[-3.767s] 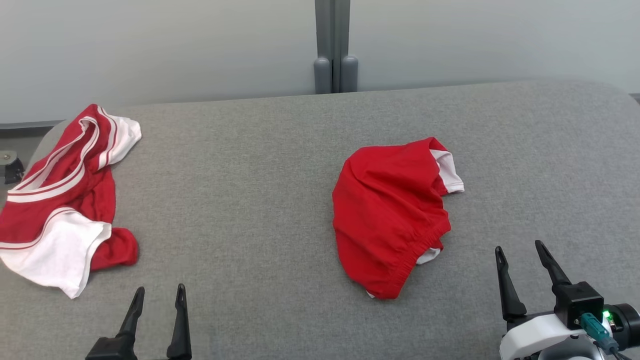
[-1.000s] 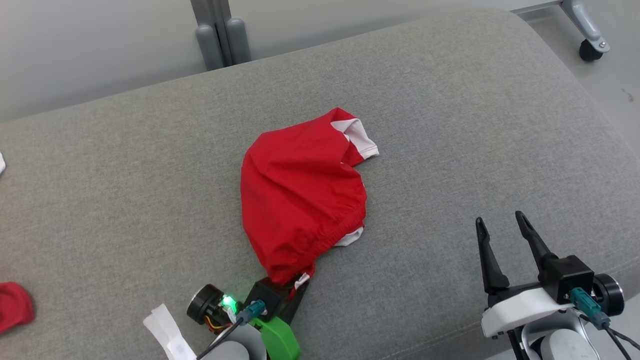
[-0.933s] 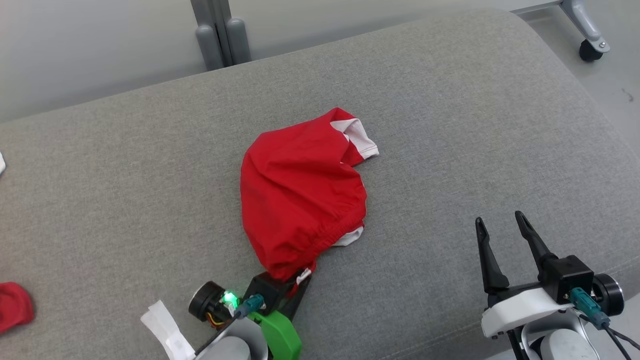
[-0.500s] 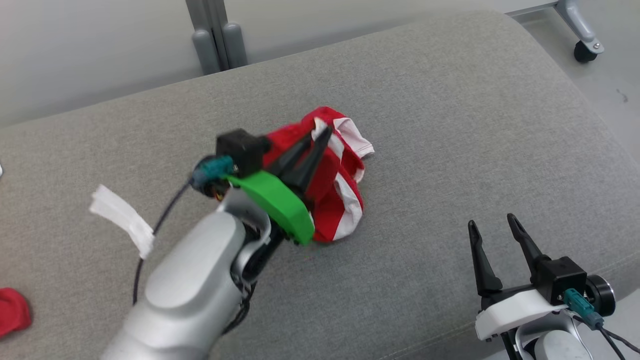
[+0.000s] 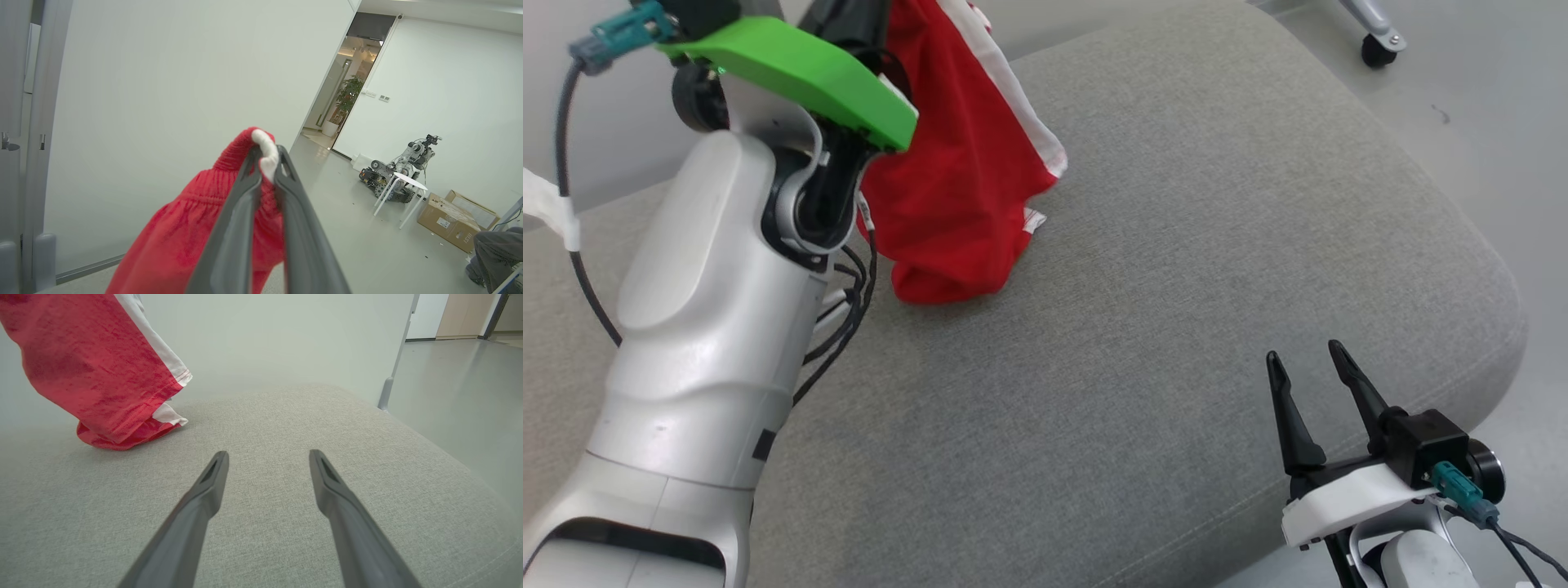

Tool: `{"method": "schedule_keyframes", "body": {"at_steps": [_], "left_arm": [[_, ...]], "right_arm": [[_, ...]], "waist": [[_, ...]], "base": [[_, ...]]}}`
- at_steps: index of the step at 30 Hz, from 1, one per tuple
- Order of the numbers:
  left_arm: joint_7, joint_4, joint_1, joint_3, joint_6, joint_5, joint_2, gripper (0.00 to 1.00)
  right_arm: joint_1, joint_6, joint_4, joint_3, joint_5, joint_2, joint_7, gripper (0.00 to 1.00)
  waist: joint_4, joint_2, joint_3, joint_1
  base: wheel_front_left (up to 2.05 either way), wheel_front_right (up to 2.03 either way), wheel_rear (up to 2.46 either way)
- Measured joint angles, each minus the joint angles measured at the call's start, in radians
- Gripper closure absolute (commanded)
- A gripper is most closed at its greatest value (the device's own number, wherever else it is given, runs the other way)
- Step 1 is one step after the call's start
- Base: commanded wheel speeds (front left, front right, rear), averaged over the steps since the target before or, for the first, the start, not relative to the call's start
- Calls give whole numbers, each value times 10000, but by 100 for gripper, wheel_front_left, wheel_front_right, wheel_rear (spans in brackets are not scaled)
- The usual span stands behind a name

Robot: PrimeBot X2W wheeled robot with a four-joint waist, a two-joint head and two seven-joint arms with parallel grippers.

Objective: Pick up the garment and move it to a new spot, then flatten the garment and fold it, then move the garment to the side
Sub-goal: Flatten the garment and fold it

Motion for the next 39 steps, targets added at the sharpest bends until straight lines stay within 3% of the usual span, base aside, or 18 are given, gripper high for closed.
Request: {"method": "schedule_keyframes", "body": {"at_steps": [8, 15, 18, 21, 27, 32, 39], "left_arm": [[-1152, -25, -137, -163, -405, 88, 44, 100], [-1386, -2290, 2729, -1354, -516, -1175, 36, 100], [-1304, -3603, 4336, -2033, -529, -1816, 439, 100], [-1490, -4456, 5911, -2545, -531, -1887, 1306, 100], [-2067, -4364, 8102, -2433, -531, -2209, 1927, 100], [-2261, -3630, 9110, -2000, -531, -2161, 1653, 100], [-2282, -3126, 9868, -790, -531, -1007, 899, 100]], "right_arm": [[101, 0, -21, -267, 128, -2, 0, 0], [249, 0, 79, -619, -142, 6, 0, 0], [275, 0, 109, -736, -284, 0, 0, 0], [343, 0, 130, -792, -474, 8, 0, 0], [555, 0, 194, -899, -840, 4, 0, 0], [742, 0, 267, -953, -1032, 6, 0, 0], [925, 2, 309, -957, -1218, 8, 0, 0]], "waist": [[-419, 0, 350, 0], [-19, 0, 303, 0], [295, 0, 169, 0], [706, 0, -21, 0], [1577, 0, -332, 0], [2284, 0, -574, 0], [3123, 0, -903, 0]], "base": [[0, 0, 0], [0, 0, 0], [0, 0, 0], [0, 0, 0], [0, 0, 0], [0, 0, 0], [0, 0, 0]]}}
